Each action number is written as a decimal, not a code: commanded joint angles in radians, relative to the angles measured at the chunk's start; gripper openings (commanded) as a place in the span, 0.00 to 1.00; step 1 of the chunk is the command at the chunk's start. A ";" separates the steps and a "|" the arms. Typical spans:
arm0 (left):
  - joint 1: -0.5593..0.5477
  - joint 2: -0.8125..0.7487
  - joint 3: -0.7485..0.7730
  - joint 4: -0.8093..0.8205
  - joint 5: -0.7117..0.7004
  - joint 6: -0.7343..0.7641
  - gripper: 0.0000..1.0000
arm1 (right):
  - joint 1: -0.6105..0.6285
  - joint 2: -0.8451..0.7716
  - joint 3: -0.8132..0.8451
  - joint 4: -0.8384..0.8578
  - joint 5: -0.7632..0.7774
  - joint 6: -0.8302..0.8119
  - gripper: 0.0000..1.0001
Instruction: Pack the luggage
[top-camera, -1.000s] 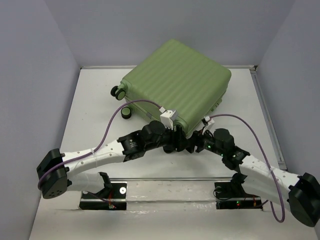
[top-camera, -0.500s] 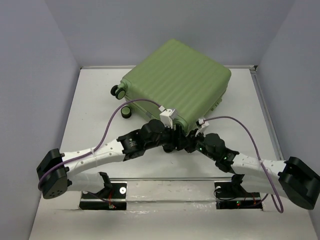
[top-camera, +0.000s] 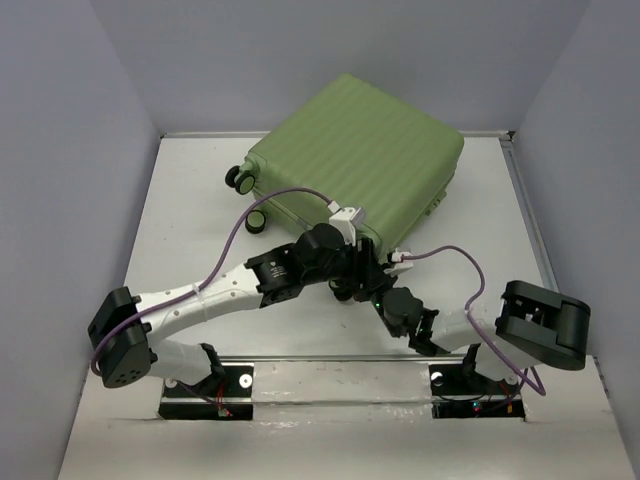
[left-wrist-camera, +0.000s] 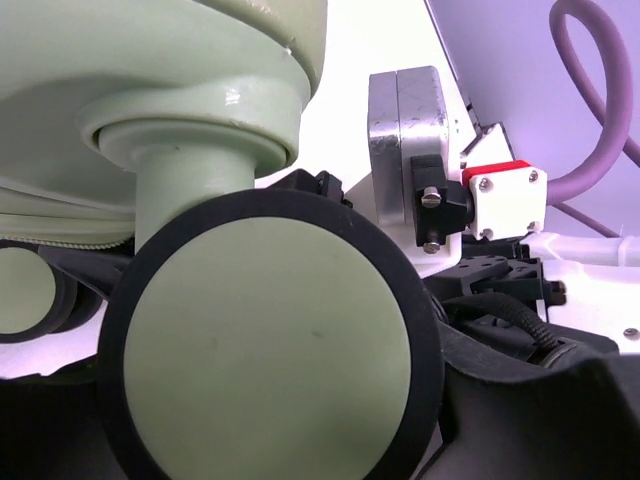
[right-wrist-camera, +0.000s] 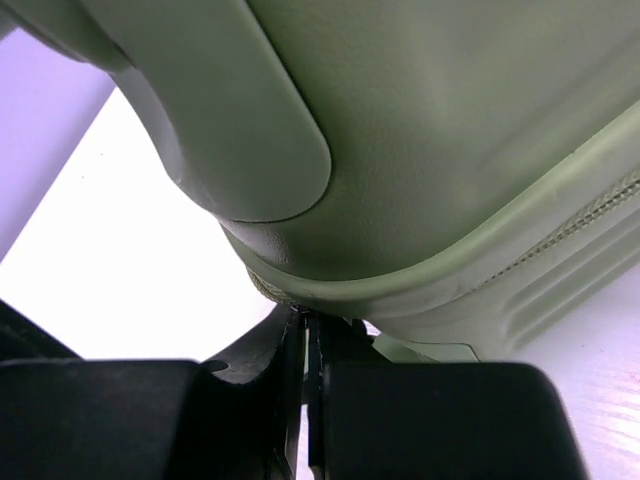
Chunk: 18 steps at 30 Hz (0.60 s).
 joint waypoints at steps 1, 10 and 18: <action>-0.046 -0.039 0.081 0.511 0.125 -0.039 0.06 | 0.116 0.007 0.052 0.419 -0.084 -0.061 0.07; 0.027 -0.317 0.090 -0.068 -0.160 0.183 0.99 | 0.116 -0.286 -0.076 0.037 0.057 0.040 0.07; 0.400 -0.523 0.124 -0.515 -0.449 0.326 0.99 | 0.116 -0.361 -0.077 -0.090 0.060 0.040 0.07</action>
